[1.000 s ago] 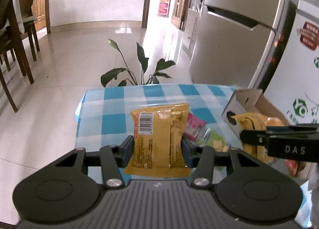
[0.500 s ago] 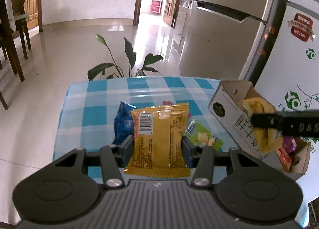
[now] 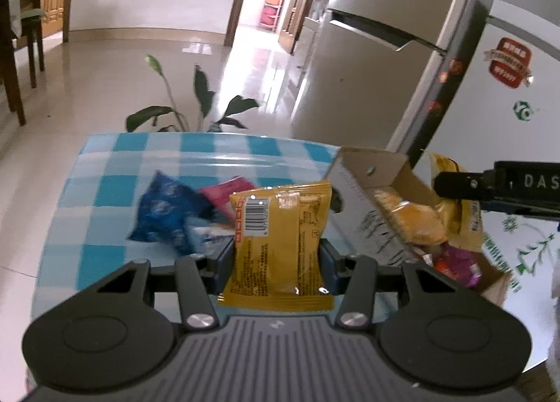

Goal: Organize snacks
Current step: 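Lift both yellow bags and carry them over the cardboard box, then open both tools to drop the yellow bags into the box, then move the right tool to the green Ameria bag while the left tool approaches the blue bag, then grasp the blue bag with the left tool while the right tool grasps the green Ameria bag, then lift the green bag with the right tool while the left tool lifts the blue bag toward the box, then lower the green and blue bags into the box and open both tools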

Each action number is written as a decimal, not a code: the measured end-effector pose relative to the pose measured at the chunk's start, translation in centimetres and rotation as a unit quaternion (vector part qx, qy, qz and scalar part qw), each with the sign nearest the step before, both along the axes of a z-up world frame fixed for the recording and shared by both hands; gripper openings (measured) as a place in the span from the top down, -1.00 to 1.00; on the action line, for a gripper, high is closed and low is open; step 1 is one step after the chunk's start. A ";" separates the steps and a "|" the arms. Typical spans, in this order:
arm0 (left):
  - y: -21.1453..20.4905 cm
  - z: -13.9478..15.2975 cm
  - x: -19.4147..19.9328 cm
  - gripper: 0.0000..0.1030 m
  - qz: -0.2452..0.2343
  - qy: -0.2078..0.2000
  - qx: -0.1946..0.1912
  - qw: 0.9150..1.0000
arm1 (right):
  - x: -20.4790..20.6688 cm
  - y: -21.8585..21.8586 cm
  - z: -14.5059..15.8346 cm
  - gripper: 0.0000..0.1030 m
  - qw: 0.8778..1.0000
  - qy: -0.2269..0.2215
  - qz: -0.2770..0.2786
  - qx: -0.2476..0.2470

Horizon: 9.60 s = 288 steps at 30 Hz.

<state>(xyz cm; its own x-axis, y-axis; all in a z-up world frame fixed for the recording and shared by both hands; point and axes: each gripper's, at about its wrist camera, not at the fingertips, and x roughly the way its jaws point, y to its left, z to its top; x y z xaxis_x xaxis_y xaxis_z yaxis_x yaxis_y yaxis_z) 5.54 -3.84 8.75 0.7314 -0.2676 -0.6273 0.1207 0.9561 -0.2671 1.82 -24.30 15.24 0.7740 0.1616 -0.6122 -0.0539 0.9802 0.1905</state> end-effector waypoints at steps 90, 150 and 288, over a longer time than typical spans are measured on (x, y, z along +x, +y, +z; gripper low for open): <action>8.2 -7.0 12.1 -0.62 0.099 0.132 -0.002 0.986 | 7.3 8.8 -8.5 -0.31 0.991 0.106 0.075 -0.022; 10.2 -5.5 8.0 -0.29 -0.032 0.133 0.096 0.986 | 8.0 10.6 -10.7 0.02 0.984 0.118 0.126 -0.052; -15.8 3.2 4.3 -0.76 -0.164 -0.008 0.106 0.981 | 2.0 -9.7 0.1 -0.73 0.979 -0.020 -0.181 0.087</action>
